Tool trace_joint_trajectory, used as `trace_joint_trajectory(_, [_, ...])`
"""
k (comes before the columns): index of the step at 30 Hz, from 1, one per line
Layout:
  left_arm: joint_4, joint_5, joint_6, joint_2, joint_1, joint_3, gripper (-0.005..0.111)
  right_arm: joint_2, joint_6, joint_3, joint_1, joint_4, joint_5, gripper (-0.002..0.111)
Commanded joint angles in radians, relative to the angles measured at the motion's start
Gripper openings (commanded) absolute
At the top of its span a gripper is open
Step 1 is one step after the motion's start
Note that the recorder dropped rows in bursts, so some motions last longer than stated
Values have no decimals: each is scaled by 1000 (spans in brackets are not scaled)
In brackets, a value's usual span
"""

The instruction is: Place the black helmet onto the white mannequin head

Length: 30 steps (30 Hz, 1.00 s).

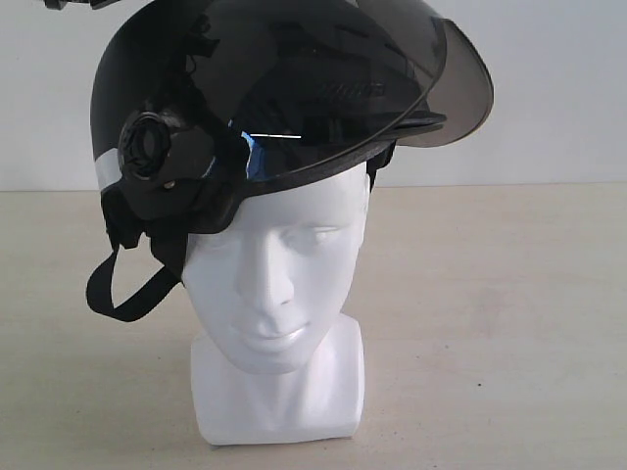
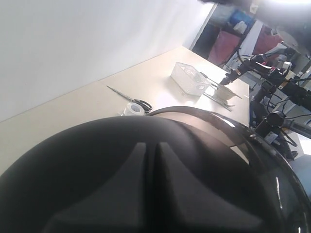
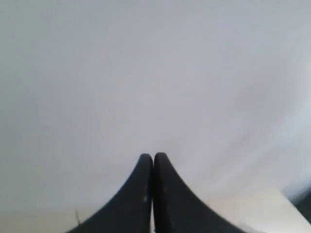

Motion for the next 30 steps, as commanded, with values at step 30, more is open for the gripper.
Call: trace_joint_trajectory(30, [14, -45, -3, -6, -2, 0, 4, 418, -1315, -647, 12, 2058, 568, 0])
